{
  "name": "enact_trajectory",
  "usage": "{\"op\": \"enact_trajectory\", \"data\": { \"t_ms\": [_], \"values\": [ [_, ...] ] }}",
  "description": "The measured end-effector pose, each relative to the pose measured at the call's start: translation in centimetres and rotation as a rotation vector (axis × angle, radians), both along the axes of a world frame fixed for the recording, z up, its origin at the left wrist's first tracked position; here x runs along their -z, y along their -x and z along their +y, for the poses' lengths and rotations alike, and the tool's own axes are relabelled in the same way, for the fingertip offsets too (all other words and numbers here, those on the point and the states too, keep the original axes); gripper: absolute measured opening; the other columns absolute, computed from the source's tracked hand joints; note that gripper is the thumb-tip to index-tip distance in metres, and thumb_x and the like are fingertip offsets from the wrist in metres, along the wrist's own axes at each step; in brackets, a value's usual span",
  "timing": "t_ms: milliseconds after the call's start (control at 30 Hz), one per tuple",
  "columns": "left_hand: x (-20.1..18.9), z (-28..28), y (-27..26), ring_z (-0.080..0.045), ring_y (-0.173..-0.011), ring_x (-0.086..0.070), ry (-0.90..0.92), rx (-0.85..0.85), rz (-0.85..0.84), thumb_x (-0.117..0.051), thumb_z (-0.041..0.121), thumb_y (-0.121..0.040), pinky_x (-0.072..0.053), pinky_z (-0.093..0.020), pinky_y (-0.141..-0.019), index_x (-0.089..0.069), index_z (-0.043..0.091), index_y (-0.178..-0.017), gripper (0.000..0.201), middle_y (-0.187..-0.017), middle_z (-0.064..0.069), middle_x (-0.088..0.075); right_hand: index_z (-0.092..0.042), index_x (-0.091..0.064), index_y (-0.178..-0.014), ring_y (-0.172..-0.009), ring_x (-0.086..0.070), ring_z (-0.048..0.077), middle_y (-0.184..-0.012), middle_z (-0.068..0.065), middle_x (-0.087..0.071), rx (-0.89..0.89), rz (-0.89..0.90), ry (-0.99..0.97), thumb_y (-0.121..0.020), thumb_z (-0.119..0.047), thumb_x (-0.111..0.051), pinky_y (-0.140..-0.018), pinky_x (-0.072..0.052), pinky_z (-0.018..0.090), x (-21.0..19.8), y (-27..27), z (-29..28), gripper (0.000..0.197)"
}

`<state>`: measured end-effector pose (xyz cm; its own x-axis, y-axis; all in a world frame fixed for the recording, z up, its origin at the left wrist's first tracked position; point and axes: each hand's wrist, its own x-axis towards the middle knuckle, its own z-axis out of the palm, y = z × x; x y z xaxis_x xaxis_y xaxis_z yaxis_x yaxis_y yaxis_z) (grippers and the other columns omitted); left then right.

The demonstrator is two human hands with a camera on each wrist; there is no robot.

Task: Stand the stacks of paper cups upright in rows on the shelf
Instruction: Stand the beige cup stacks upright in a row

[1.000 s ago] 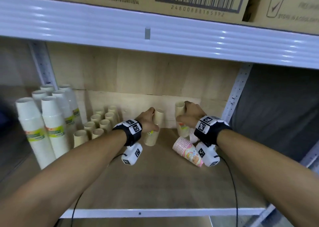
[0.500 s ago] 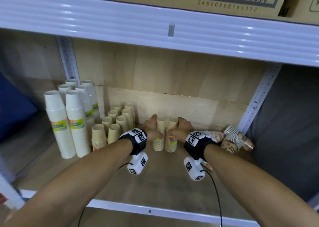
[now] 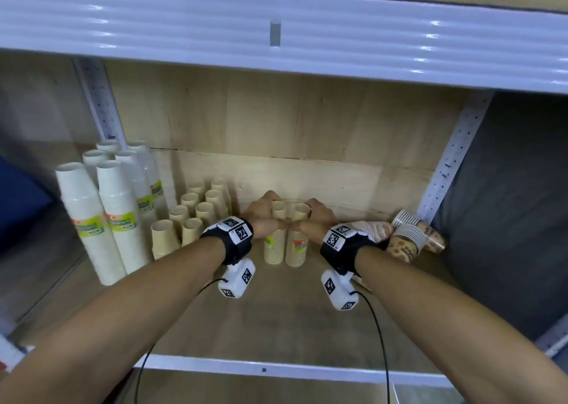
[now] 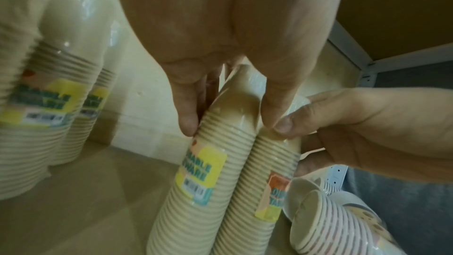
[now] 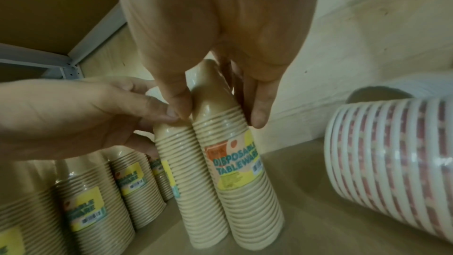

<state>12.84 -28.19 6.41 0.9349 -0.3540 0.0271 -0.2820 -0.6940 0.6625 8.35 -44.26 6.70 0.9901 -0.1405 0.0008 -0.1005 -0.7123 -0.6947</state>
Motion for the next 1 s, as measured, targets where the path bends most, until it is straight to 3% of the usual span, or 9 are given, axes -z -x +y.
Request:
{"op": "enact_trajectory", "data": {
  "t_ms": [67,167,233,367,533,667,767,867,1000],
  "values": [
    [-0.9,-0.2,-0.2,-0.020,-0.094,-0.058,-0.013,-0.001,-0.028,-0.076,0.028,-0.079,-0.043,-0.027,-0.072,-0.045,0.022,-0.123,0.054,-0.105,0.001,-0.057,-0.017,-0.052,-0.120,-0.096,-0.058,0.019,-0.108,0.001,-0.061,-0.010,-0.012,0.048,-0.072,-0.038,-0.078,-0.069,-0.044,0.027,-0.6,-0.2,-0.1,0.058],
    [-1.9,0.0,-0.8,-0.021,-0.102,-0.058,-0.035,0.021,-0.026,-0.075,0.027,-0.078,-0.048,-0.031,-0.084,-0.048,0.029,-0.124,0.054,-0.116,-0.002,-0.058,-0.019,-0.058,-0.119,-0.100,-0.060,0.020,-0.109,0.001,-0.063,-0.029,-0.037,0.110,-0.074,-0.033,-0.075,-0.071,-0.044,0.026,-1.5,-0.4,-0.3,0.050],
    [-2.5,0.1,-1.1,-0.020,-0.102,-0.059,-0.070,0.051,-0.024,-0.073,0.026,-0.079,-0.050,-0.032,-0.087,-0.051,0.030,-0.121,0.048,-0.115,-0.002,-0.060,-0.020,-0.061,-0.116,-0.099,-0.061,0.020,-0.109,0.002,-0.064,-0.040,-0.051,0.142,-0.076,-0.031,-0.073,-0.071,-0.044,0.026,-2.0,-0.4,-0.5,0.043],
    [-3.3,0.4,-1.5,-0.015,-0.100,-0.056,-0.157,0.092,-0.056,-0.071,0.018,-0.081,-0.046,-0.027,-0.083,-0.061,0.026,-0.116,0.038,-0.113,0.000,-0.061,-0.019,-0.062,-0.117,-0.099,-0.061,0.020,-0.110,0.003,-0.065,-0.073,-0.066,0.171,-0.078,-0.027,-0.071,-0.072,-0.042,0.024,-2.5,-0.3,-0.7,0.041],
    [-3.1,0.3,-1.8,-0.018,-0.108,-0.058,-0.189,0.088,-0.092,-0.074,0.021,-0.080,-0.049,-0.031,-0.092,-0.068,0.024,-0.110,0.031,-0.116,-0.001,-0.064,-0.017,-0.066,-0.113,-0.103,-0.061,0.023,-0.112,0.004,-0.066,-0.086,-0.060,0.223,-0.079,-0.026,-0.066,-0.079,-0.049,0.028,-2.6,-0.3,-0.4,0.035],
    [-3.1,0.1,-1.7,-0.019,-0.102,-0.060,-0.190,0.073,-0.105,-0.075,0.031,-0.080,-0.050,-0.031,-0.088,-0.067,0.025,-0.111,0.033,-0.115,-0.004,-0.063,-0.013,-0.067,-0.108,-0.103,-0.059,0.027,-0.107,0.009,-0.065,-0.089,-0.040,0.277,-0.082,-0.027,-0.065,-0.082,-0.051,0.033,-2.9,-0.3,-0.3,0.030],
    [-3.2,0.0,-1.5,-0.019,-0.102,-0.059,-0.186,0.087,-0.100,-0.074,0.029,-0.081,-0.049,-0.030,-0.087,-0.064,0.025,-0.119,0.040,-0.116,-0.003,-0.063,-0.013,-0.064,-0.113,-0.101,-0.060,0.027,-0.109,0.011,-0.064,-0.062,-0.020,0.282,-0.082,-0.031,-0.066,-0.084,-0.053,0.035,-2.9,-0.4,-0.3,0.036],
    [-3.2,-0.1,-1.3,-0.019,-0.106,-0.058,-0.192,0.087,-0.111,-0.073,0.023,-0.082,-0.047,-0.028,-0.088,-0.066,0.024,-0.118,0.037,-0.120,-0.003,-0.063,-0.013,-0.064,-0.109,-0.098,-0.062,0.027,-0.109,0.012,-0.063,-0.035,-0.010,0.289,-0.080,-0.034,-0.067,-0.078,-0.052,0.032,-3.0,-0.4,-0.1,0.035],
    [-3.5,0.0,-1.0,-0.019,-0.101,-0.059,-0.197,0.068,-0.110,-0.073,0.029,-0.083,-0.045,-0.027,-0.082,-0.067,0.023,-0.116,0.034,-0.117,-0.004,-0.063,-0.014,-0.062,-0.112,-0.098,-0.062,0.027,-0.110,0.010,-0.061,0.005,-0.007,0.309,-0.079,-0.037,-0.067,-0.073,-0.047,0.029,-3.2,-0.1,0.2,0.040]
  ]
}}
